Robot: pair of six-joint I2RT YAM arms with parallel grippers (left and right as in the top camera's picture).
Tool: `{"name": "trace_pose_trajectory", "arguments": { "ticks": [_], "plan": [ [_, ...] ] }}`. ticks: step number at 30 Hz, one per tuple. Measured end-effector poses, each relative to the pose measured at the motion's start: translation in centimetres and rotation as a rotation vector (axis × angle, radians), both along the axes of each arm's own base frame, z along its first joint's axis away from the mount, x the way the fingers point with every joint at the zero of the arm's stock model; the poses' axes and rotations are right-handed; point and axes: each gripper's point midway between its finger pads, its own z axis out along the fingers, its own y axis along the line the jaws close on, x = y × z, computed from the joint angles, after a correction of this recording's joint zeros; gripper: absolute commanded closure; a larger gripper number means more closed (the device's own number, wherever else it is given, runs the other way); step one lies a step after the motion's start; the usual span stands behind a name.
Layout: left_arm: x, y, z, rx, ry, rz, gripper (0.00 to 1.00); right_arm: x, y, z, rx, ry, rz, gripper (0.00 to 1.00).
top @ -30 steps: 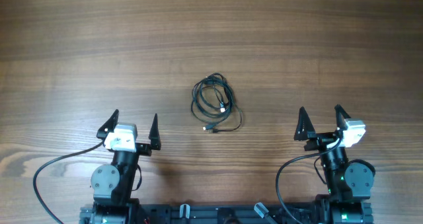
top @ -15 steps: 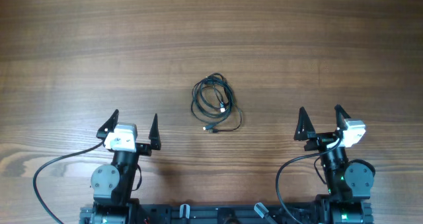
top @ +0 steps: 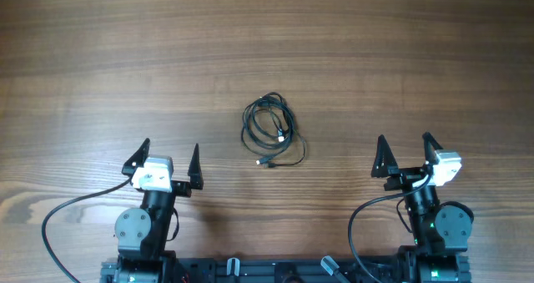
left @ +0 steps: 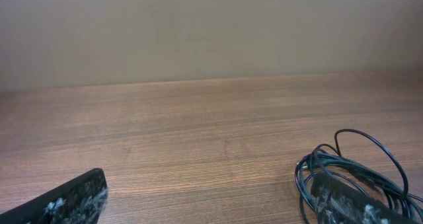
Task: Untangle cables
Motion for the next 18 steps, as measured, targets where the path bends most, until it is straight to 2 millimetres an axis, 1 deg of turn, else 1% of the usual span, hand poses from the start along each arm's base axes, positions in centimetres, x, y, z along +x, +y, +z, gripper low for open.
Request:
{"name": "trace_pose_trajectory", "arguments": {
  "ticks": [6,18],
  "plan": [
    [0.0,0.0,0.0,0.0,0.0,0.0,0.0,-0.01,0.07,0.0,0.01,0.001,0.004,0.0],
    [0.0,0.0,0.0,0.0,0.0,0.0,0.0,-0.04,0.33,0.0,0.158,0.02,0.019,0.0]
  ]
}}
